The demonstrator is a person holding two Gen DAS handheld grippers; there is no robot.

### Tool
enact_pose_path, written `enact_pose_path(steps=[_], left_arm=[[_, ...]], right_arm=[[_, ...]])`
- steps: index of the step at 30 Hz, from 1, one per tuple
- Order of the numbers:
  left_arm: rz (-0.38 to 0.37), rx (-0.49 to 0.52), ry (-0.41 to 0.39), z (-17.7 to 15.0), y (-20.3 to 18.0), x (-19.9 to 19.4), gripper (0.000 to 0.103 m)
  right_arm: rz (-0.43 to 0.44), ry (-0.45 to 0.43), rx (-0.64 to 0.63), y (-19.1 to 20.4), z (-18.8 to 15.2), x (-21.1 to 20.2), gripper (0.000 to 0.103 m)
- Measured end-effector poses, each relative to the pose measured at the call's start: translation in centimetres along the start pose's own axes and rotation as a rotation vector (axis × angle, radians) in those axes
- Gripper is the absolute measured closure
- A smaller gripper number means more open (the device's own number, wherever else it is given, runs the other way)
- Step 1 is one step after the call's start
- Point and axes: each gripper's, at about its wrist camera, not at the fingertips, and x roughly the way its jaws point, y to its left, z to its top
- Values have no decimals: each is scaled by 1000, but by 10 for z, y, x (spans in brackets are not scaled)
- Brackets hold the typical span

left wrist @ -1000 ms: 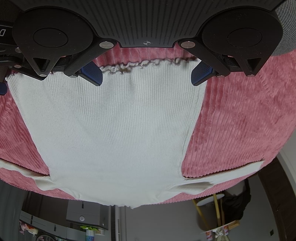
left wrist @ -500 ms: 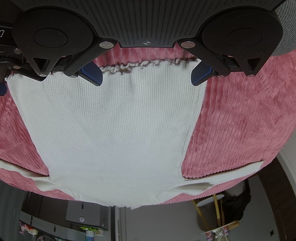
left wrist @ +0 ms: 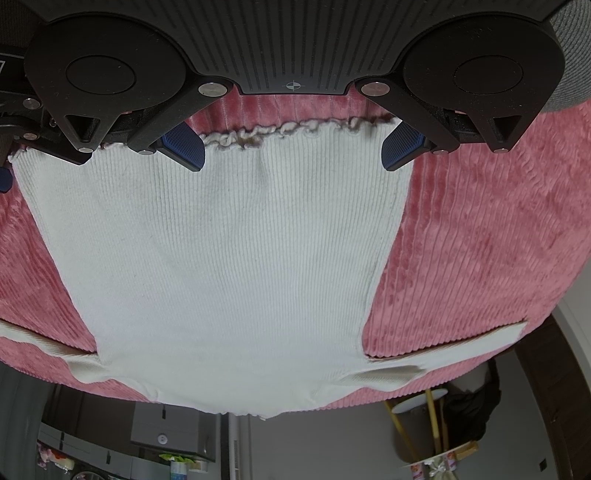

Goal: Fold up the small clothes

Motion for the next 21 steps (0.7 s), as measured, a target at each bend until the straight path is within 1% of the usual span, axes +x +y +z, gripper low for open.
enact_pose_path(steps=[7,9,21], left_arm=[[0,1,1,0,0,0,0],[1,1,2,0,7,9,0],[1,1,5,0,7,9,0]], right_arm=[[1,0,3,0,0,0,4],[3,-1,3,0,0,0,4],[7,-1,2,-1,0,0,4]])
